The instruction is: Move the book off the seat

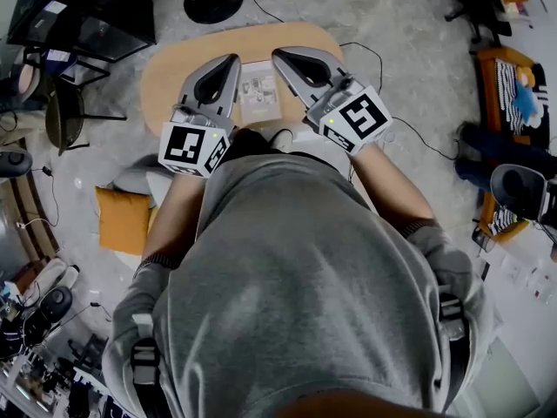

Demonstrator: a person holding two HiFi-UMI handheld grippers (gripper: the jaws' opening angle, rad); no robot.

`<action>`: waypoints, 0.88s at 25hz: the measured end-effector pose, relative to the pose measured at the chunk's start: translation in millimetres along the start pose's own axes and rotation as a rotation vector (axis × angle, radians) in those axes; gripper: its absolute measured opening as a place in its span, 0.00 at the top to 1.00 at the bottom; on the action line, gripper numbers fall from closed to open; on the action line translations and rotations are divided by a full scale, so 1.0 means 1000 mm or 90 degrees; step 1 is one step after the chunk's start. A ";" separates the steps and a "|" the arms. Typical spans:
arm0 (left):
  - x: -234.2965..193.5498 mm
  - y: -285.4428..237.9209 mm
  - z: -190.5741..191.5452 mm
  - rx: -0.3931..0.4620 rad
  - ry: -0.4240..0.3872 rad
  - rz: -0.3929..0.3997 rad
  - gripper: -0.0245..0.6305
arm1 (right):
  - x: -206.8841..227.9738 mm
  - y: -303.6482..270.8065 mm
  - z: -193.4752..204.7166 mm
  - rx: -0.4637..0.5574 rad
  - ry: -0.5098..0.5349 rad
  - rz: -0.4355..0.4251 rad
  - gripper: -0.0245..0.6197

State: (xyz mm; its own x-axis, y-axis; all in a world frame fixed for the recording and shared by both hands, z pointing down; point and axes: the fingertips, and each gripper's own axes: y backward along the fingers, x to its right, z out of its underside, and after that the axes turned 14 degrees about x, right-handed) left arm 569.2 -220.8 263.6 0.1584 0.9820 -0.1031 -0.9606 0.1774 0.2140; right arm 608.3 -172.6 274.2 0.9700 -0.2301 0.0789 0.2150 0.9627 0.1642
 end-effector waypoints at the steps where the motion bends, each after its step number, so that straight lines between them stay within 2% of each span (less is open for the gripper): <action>1: -0.001 0.000 0.001 0.000 0.001 0.000 0.94 | 0.000 -0.001 0.001 0.000 -0.002 0.001 0.95; 10: -0.022 -0.001 0.005 -0.008 0.003 -0.011 0.94 | 0.005 -0.017 0.005 -0.003 -0.011 0.002 0.95; 22: -0.026 -0.005 0.015 -0.019 0.001 -0.004 0.94 | 0.009 -0.021 0.013 -0.009 -0.018 0.000 0.95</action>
State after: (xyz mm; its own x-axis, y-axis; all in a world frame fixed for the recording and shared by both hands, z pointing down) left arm 573.1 -246.1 280.2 0.1640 0.9808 -0.1052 -0.9659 0.1813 0.1847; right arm 611.3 -197.0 284.7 0.9662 -0.2344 0.1074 0.2173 0.9645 0.1499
